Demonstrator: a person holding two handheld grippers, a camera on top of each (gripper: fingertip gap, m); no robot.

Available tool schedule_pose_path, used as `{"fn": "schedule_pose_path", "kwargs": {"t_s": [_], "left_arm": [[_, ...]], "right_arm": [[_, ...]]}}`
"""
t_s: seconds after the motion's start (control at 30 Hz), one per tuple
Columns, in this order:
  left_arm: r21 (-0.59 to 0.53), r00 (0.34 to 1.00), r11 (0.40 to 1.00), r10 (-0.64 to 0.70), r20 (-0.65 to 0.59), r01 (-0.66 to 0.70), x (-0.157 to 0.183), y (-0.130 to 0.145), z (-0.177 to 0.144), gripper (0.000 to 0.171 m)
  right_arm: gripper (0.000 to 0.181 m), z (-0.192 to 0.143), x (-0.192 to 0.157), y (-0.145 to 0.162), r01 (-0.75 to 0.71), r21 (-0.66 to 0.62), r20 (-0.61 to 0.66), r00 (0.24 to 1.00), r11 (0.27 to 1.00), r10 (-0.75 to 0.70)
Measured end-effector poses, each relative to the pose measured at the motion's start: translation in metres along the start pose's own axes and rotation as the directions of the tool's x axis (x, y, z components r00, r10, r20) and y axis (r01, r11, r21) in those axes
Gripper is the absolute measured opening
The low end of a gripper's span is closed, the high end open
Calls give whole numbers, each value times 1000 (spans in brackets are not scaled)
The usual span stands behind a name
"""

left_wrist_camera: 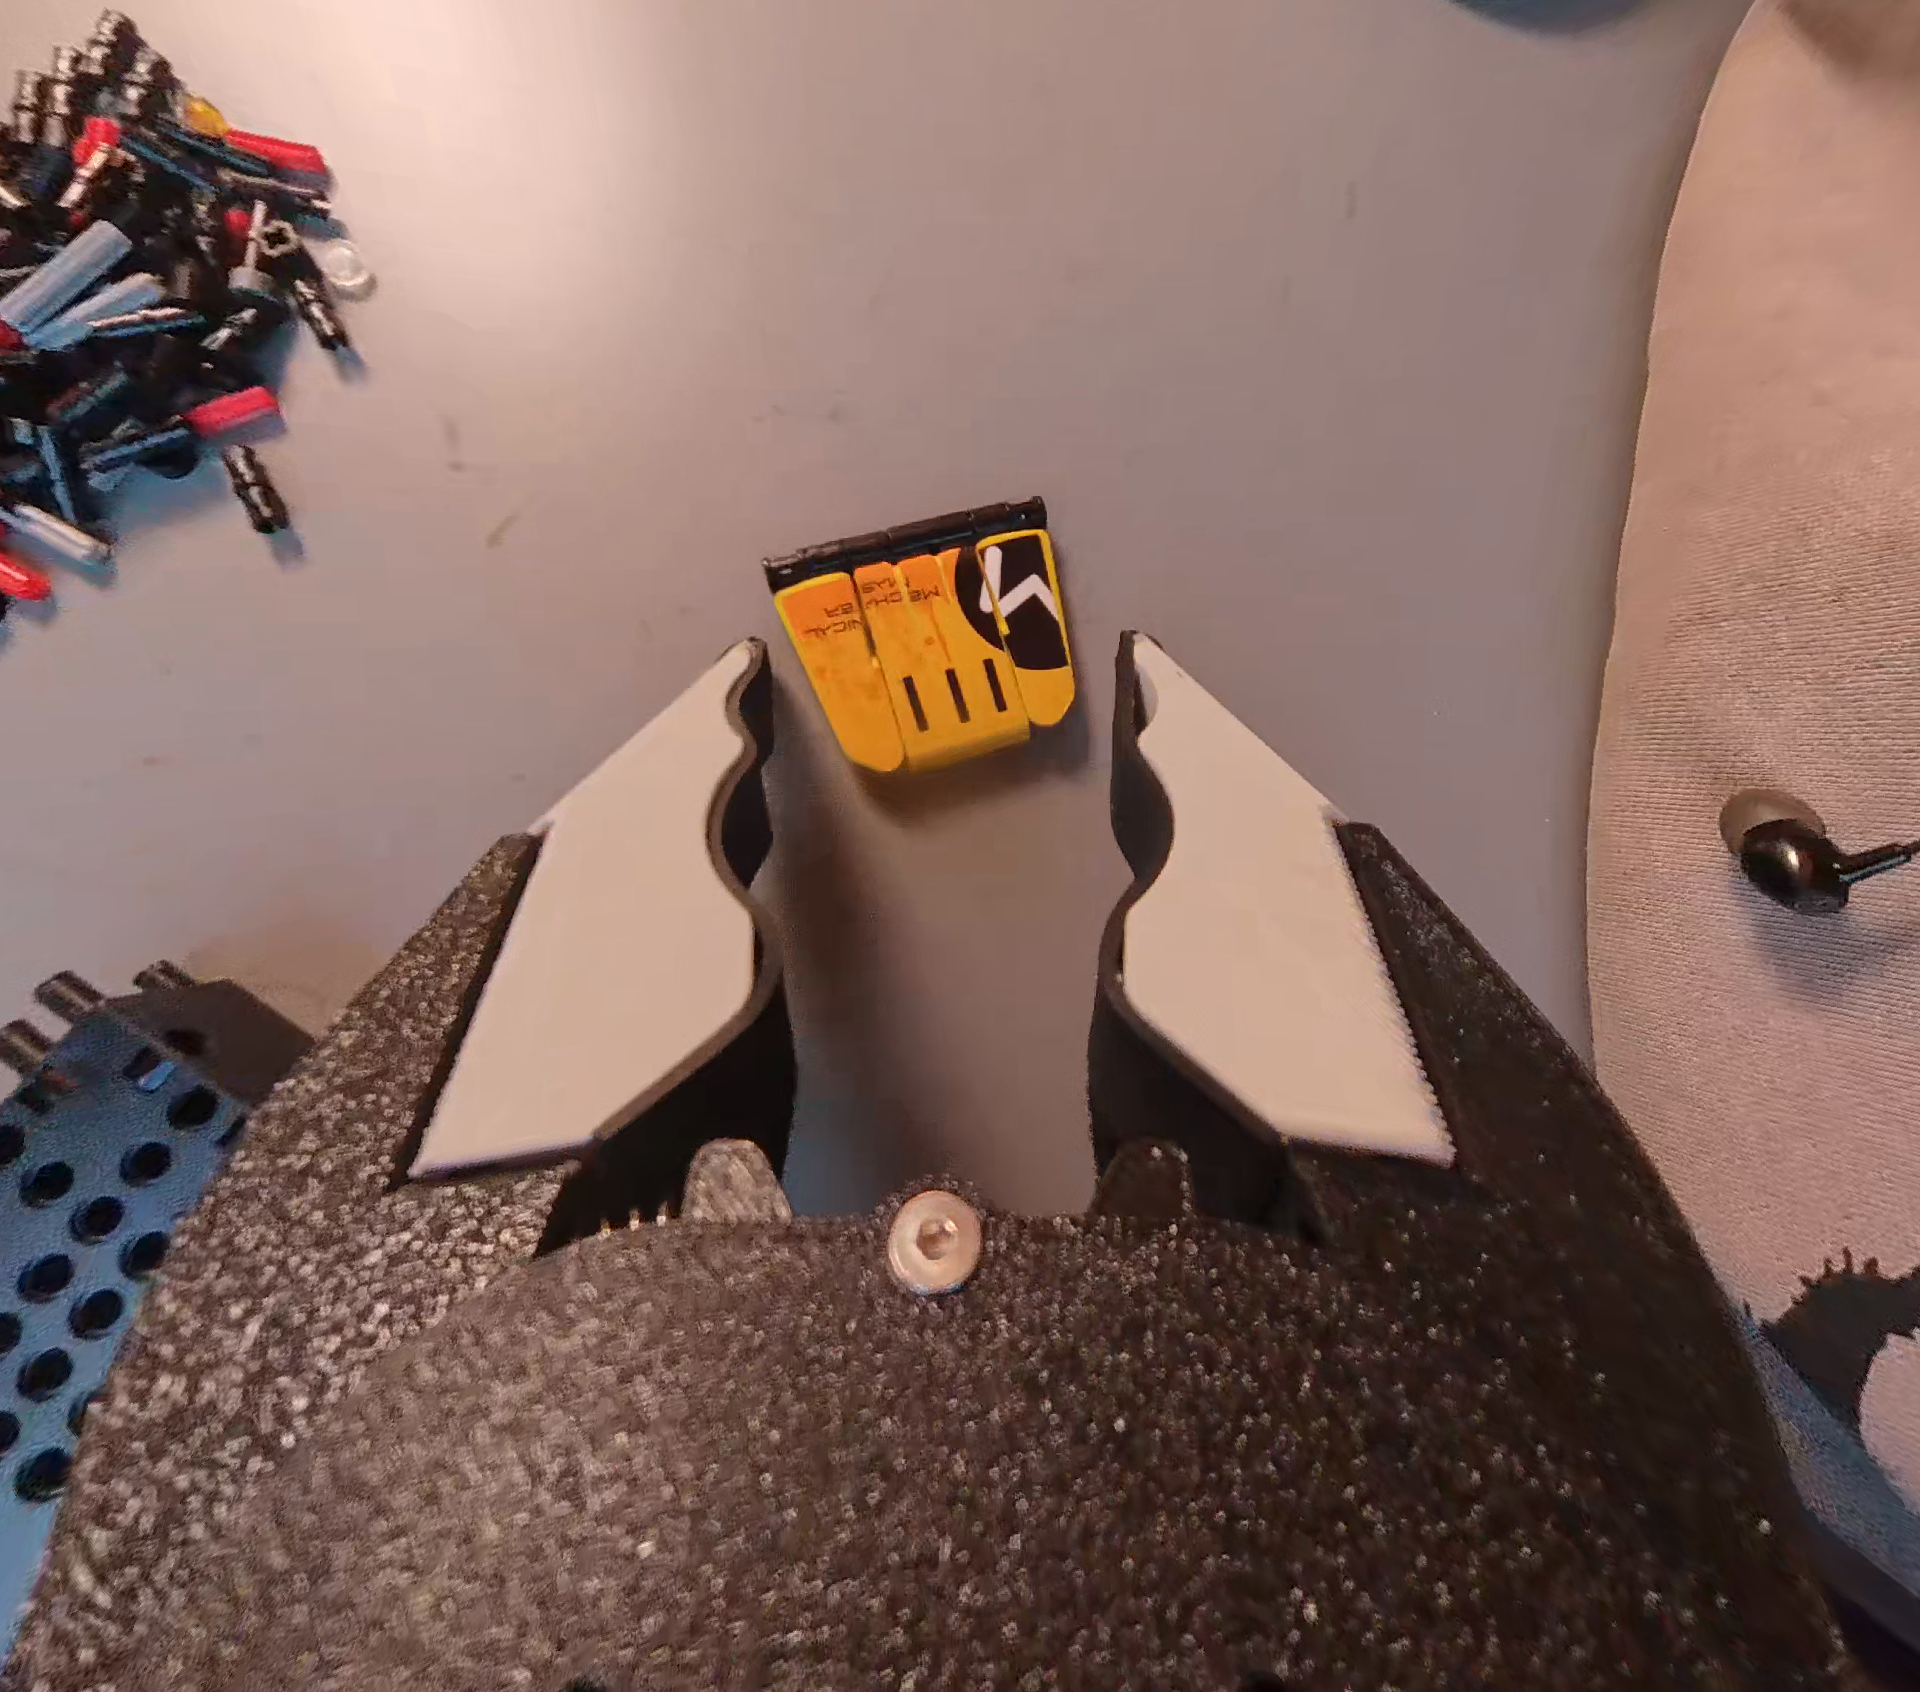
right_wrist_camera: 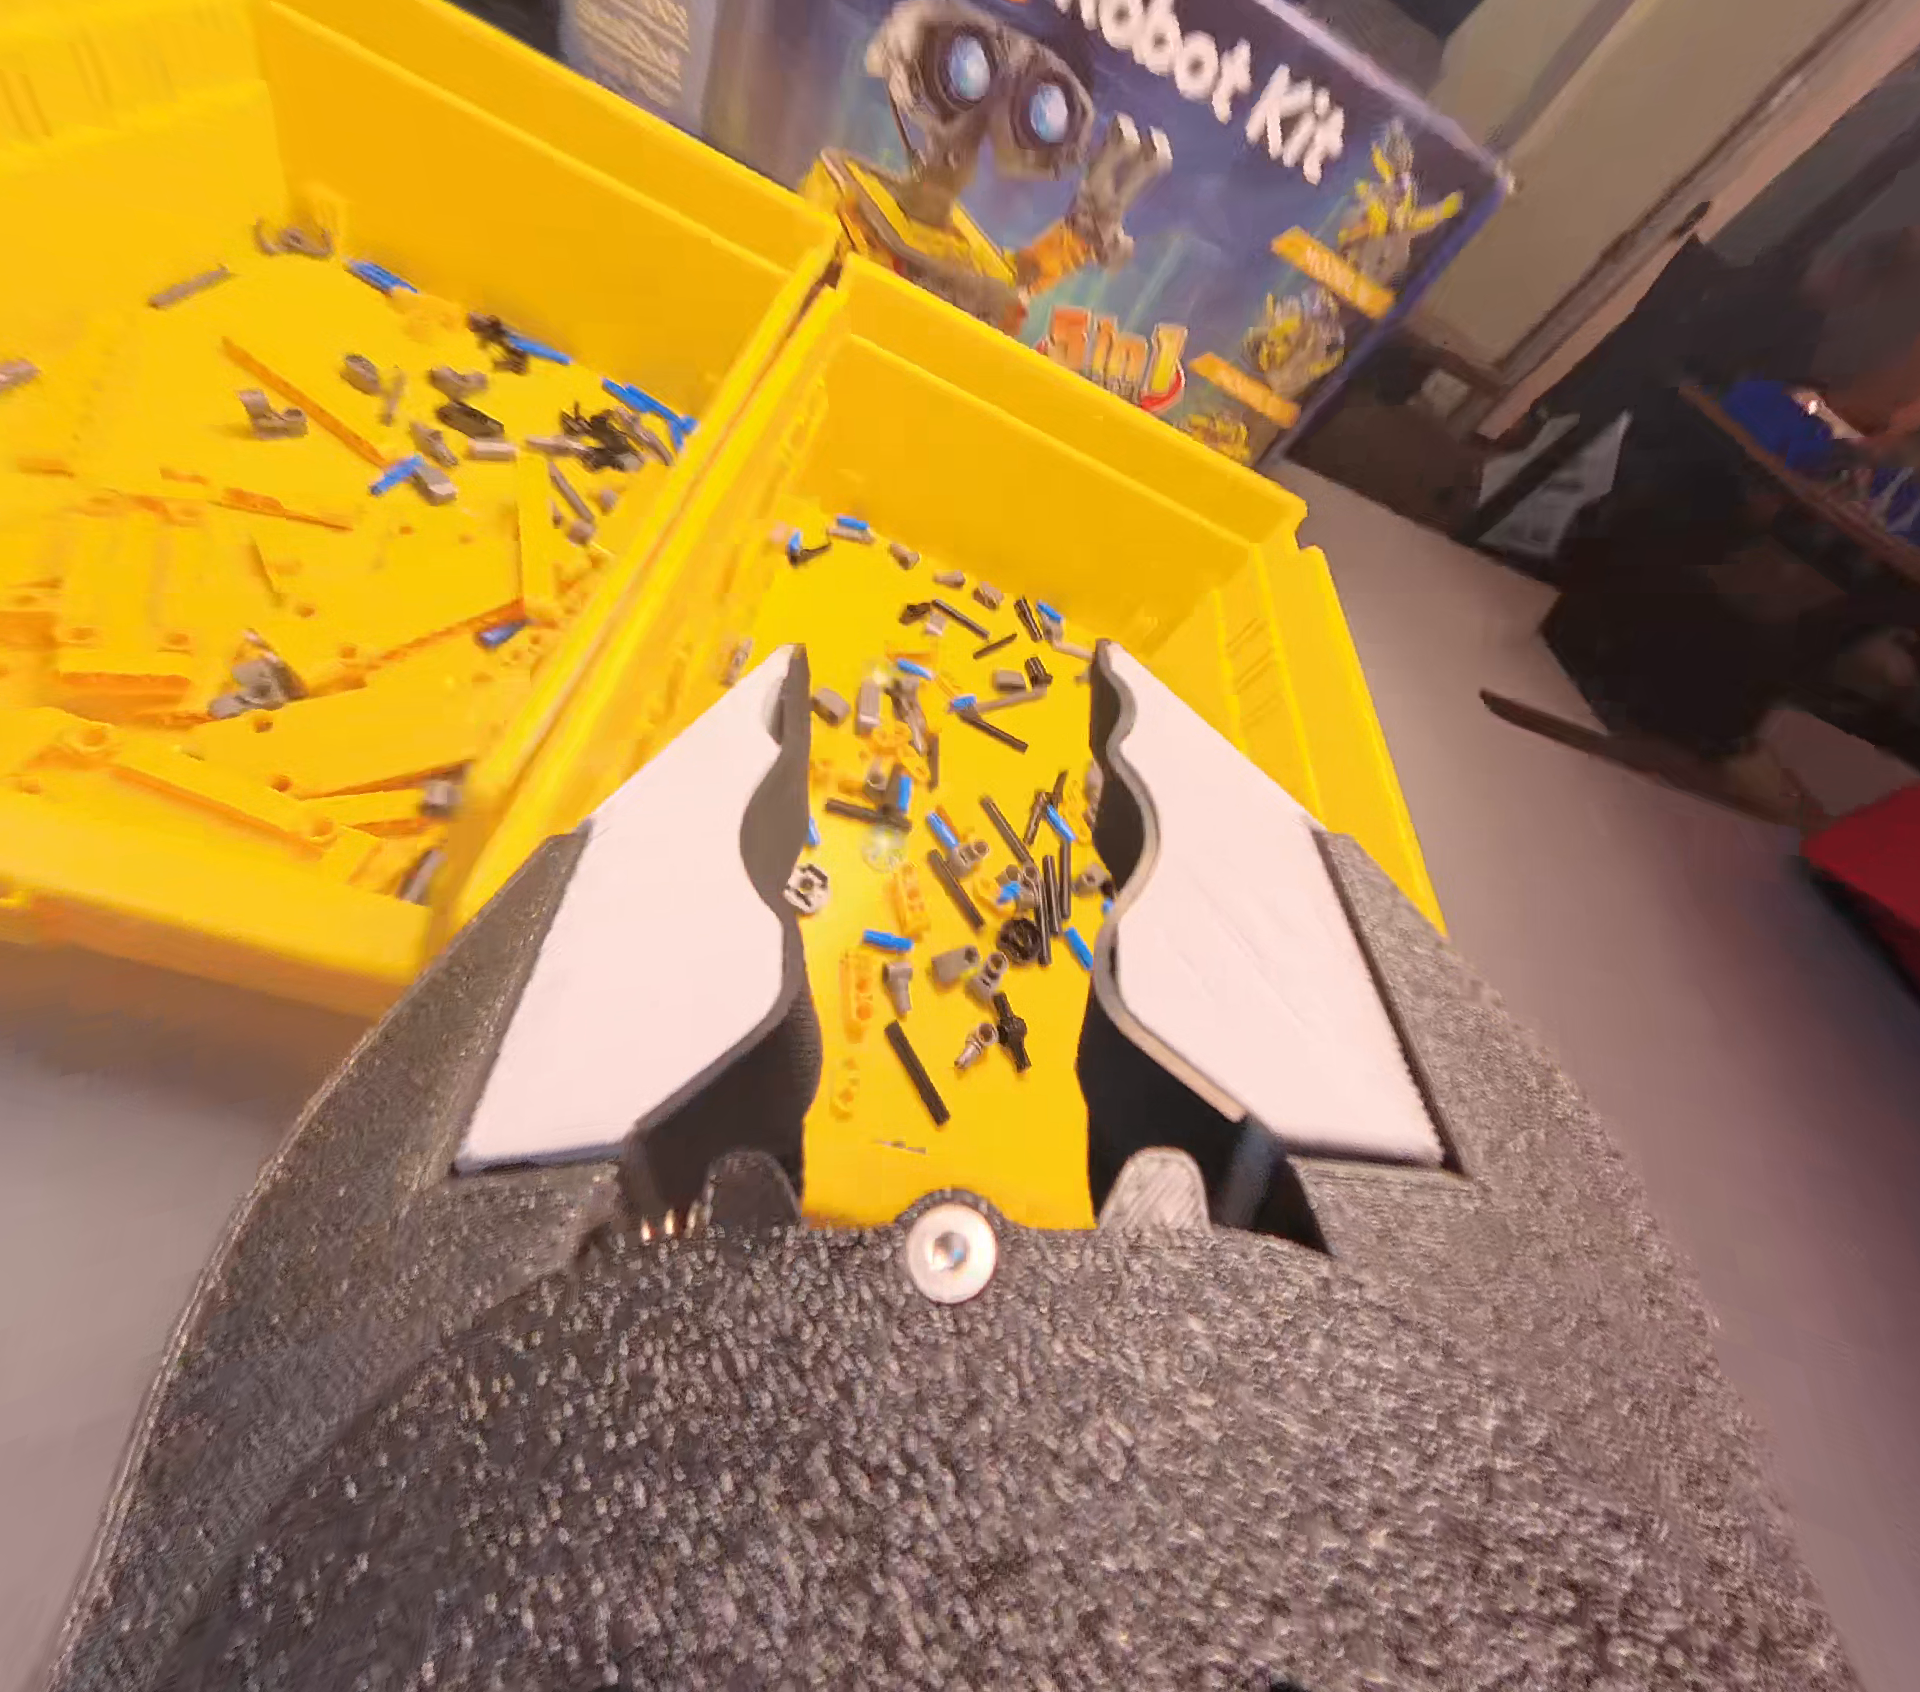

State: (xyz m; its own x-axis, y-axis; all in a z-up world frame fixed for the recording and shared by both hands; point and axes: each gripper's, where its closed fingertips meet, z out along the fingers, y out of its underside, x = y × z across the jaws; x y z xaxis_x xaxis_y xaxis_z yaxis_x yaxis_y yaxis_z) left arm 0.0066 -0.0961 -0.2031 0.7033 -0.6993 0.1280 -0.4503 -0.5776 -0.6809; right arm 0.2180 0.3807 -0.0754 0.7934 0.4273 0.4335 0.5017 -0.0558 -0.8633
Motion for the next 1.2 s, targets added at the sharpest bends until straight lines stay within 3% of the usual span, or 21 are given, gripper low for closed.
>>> {"fn": "schedule_pose_path", "kwargs": {"t_s": [0.1, 0.17, 0.23, 0.3, 0.33, 0.37, 0.43, 0.5, 0.57, 0.67, 0.7, 0.77, 0.83, 0.9, 0.93, 1.0, 1.1, 1.2], "left_arm": [[-35, 994, 997, 69, 85, -66, -5, 3, 4, 54], [-36, 992, 995, 97, 83, -95, -5, 2, 4, 52], [-24, 985, 989, 147, 87, -145, -6, 1, 4, 52], [-21, 959, 970, 241, 152, -241, -11, -3, 1, 52], [-15, 939, 956, 292, 184, -294, -13, -6, -1, 52], [-2, 917, 941, 330, 222, -338, -16, -10, -2, 52], [8, 868, 904, 407, 283, -427, -17, -18, -6, 51], [-5, 805, 860, 479, 351, -510, -16, -25, -8, 52], [-11, 748, 818, 531, 397, -575, -13, -32, -10, 52], [-12, 698, 781, 564, 441, -624, -11, -40, -13, 52], [3, 702, 783, 557, 445, -623, -11, -42, -14, 52], [120, 774, 821, 463, 432, -558, -10, -49, -20, 49], [352, 904, 855, 266, 334, -381, -10, -65, -37, 48], [560, 997, 825, 41, 72, -75, -7, -81, -54, 52], [620, 996, 780, -32, -88, 80, -3, -88, -62, 49], [676, 953, 684, -99, -287, 275, -1, -102, -76, 41], [703, 920, 625, -64, -387, 339, 5, -111, -88, 10], [664, 941, 697, -48, -334, 271, 3, -101, -85, 6]], "right_arm": [[56, -46, -59, -59, 55, 186, 179, 980, 981, -89], [49, -93, -132, -84, 17, 270, 442, 886, 963, -139], [49, -151, -215, -89, -44, 246, 737, 658, 968, -157], [49, -215, -290, -74, -60, 143, 941, 318, 988, -117], [49, -241, -319, -60, -26, 80, 985, 158, 997, -75], [48, -260, -341, -47, 11, 32, 998, 46, 999, -32], [46, -280, -370, -28, 62, -41, 996, -79, 997, 45], [42, -287, -384, -21, 76, -124, 980, -145, 989, 134], [26, -294, -390, -19, 79, -189, 958, -202, 979, 202], [9, -298, -392, -17, 74, -195, 952, -225, 978, 207], [8, -300, -391, -19, 65, -204, 947, -238, 977, 214], [7, -300, -387, -27, 15, -206, 943, -265, 978, 203], [6, -301, -377, -48, -103, -226, 933, -309, 969, 185], [6, -305, -364, -74, -252, -260, 916, -369, 932, 156], [6, -308, -358, -86, -326, -266, 915, -382, 907, 131], [6, -318, -349, -105, -440, -278, 903, -423, 854, 76], [6, -328, -351, -114, -521, -251, 912, -409, 815, 20], [6, -332, -355, -107, -473, -173, 921, -389, 864, -29]]}}
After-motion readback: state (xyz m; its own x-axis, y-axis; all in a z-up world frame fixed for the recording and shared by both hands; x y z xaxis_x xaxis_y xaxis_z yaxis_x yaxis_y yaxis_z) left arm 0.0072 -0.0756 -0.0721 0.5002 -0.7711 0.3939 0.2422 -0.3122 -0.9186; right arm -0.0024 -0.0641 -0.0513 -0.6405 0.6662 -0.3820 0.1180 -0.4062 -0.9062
